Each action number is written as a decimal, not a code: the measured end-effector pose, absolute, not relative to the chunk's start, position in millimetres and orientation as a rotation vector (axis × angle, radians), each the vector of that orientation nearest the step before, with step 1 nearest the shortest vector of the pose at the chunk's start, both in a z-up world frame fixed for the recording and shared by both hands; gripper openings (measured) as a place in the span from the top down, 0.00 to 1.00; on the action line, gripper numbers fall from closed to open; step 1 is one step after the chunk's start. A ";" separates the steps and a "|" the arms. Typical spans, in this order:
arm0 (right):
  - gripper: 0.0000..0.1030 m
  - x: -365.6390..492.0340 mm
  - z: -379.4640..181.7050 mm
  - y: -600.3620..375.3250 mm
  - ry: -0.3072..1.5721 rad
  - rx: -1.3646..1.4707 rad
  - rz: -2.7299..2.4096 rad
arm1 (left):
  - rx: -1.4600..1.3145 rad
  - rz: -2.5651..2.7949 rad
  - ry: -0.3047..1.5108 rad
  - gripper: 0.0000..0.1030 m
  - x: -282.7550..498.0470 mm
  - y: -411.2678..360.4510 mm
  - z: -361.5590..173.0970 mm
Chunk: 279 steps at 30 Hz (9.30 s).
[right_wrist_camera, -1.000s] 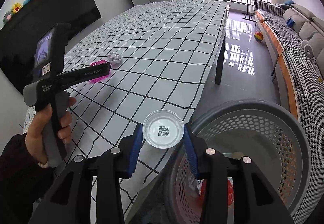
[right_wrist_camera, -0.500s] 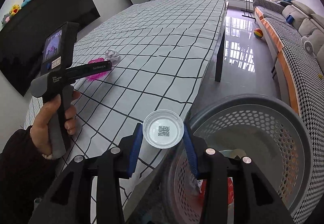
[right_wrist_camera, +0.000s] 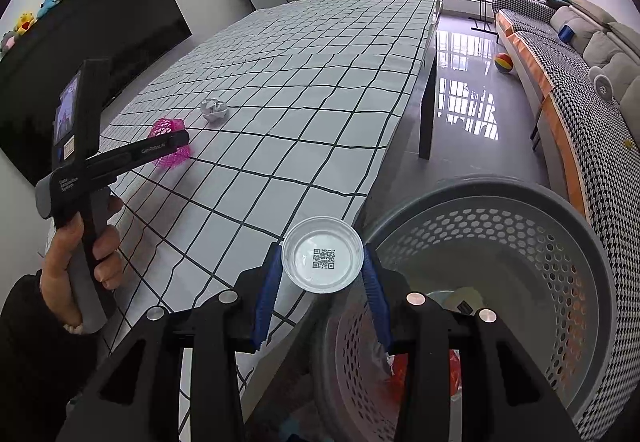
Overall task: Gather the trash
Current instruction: 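Carry the white lid and pink mesh cone over the wastebasket with both tools, then open the left tool to drop the pink mesh cone into the basket, then open the right tool to drop the white round lid into the basket, then move both open tools back over the table toward the paper and lizard, then close the right tool on the crumpled white paper, then lift the paper with the right tool while the left tool grasps the dark toy lizard, then carry the crumpled paper and toy lizard over the wastebasket with both tools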
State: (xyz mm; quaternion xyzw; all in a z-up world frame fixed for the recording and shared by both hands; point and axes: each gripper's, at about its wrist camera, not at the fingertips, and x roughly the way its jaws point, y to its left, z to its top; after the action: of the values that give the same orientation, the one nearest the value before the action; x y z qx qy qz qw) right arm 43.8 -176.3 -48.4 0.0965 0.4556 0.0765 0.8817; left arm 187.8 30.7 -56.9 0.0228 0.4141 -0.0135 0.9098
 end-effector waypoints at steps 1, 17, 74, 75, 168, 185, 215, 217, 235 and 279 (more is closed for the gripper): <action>0.62 42.7 -48.4 -176.9 0.948 0.203 0.159 | 0.048 -0.029 0.851 0.57 183.0 32.0 -55.9; 0.62 19.7 -38.6 -182.3 0.920 0.201 0.136 | 0.080 -0.151 0.799 0.57 93.2 2.6 -34.5; 0.46 -53.4 -81.7 -326.3 0.910 0.288 -0.104 | 0.216 -0.449 0.860 0.38 11.3 -175.6 -54.3; 0.46 -53.4 -81.5 -325.7 0.910 0.289 -0.103 | 0.214 -0.449 0.860 0.37 11.3 -174.7 -54.2; 0.34 284.1 -74.2 -2.3 0.998 -0.098 0.278 | -0.076 0.044 0.810 0.11 86.6 149.7 -49.0; 0.71 237.8 -51.4 -23.6 0.966 -0.069 0.306 | -0.074 0.029 0.830 0.11 114.3 156.2 -34.4; 0.71 88.5 -47.9 -68.7 0.952 0.012 0.291 | 0.000 0.058 0.939 0.10 231.2 148.5 -71.1; 0.71 88.3 -48.5 -67.5 0.956 0.010 0.298 | -0.005 0.061 0.953 0.10 234.5 147.8 -75.7; 0.71 89.1 -49.0 -71.2 0.958 0.034 0.300 | 0.000 -0.006 0.950 0.56 238.0 132.5 -75.3; 0.71 -20.1 -28.7 -207.9 0.866 0.187 0.093 | 0.074 -0.319 0.777 0.56 37.3 -40.5 -11.7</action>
State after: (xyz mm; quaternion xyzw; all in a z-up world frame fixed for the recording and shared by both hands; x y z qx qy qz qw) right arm -20.1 -207.9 -28.7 0.0905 0.4190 0.0448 0.9024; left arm 37.3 -40.5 -11.7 0.0357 0.3772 -0.1547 0.9124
